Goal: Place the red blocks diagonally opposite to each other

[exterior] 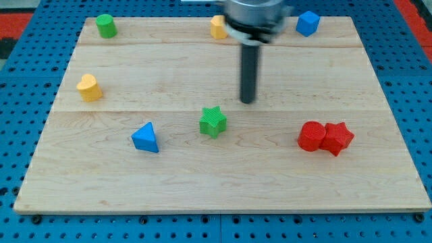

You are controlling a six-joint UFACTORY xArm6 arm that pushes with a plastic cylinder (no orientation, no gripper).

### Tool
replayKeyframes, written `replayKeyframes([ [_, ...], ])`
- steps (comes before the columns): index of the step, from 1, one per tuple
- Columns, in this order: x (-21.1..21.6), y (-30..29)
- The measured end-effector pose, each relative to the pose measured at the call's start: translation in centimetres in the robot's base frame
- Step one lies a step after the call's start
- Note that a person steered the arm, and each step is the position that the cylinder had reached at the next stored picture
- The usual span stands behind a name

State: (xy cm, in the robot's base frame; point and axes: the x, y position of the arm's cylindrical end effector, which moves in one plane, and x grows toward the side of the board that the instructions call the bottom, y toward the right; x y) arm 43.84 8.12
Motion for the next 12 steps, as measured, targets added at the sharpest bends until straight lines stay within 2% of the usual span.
replayKeyframes([
  [1, 8.3, -2.6],
  [2, 13.0, -1.7],
  [3, 8.3, 4.9],
  [4, 4.9, 8.4],
  [6, -1.5, 8.5],
  [7, 1.8, 8.6],
  [8, 2.3, 13.3],
  [9, -1.8, 14.4],
  [12, -3.0, 13.1],
])
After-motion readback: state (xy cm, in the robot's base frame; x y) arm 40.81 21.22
